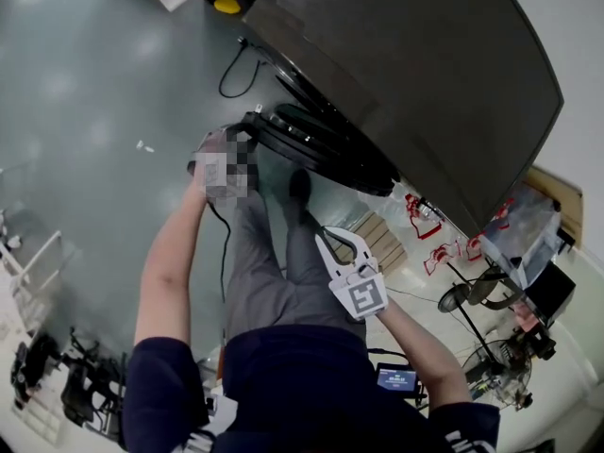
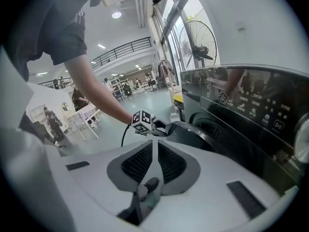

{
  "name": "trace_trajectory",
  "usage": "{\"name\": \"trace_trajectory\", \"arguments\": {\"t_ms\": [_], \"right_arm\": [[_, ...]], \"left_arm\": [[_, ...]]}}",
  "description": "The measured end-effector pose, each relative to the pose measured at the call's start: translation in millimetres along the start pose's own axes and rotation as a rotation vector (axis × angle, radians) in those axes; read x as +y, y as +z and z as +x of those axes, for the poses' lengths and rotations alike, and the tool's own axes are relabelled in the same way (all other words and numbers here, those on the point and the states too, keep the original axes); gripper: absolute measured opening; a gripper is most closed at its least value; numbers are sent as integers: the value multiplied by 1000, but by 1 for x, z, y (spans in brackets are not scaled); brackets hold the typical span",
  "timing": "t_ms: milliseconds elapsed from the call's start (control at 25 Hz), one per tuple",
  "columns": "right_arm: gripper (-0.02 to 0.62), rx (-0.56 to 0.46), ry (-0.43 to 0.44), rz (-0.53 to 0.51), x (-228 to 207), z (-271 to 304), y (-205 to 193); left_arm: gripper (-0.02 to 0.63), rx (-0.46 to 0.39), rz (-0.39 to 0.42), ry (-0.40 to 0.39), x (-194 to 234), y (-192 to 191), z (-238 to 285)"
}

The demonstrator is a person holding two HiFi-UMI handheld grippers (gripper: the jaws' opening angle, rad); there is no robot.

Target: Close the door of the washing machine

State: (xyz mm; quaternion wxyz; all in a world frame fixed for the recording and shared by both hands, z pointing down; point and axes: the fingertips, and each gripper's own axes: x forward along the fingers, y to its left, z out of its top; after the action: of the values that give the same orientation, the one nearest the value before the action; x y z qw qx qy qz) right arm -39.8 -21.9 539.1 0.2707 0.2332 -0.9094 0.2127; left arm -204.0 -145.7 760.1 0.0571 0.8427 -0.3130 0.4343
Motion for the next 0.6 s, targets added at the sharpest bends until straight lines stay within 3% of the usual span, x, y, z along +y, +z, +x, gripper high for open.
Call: {"name": "trace_trajectory", "arguments": {"t_ms": [600], "right_arm": [[54,-3,-87,57,12,20,9]], "left_arm": [[164,-38,61,-56,15,9,11]]}}
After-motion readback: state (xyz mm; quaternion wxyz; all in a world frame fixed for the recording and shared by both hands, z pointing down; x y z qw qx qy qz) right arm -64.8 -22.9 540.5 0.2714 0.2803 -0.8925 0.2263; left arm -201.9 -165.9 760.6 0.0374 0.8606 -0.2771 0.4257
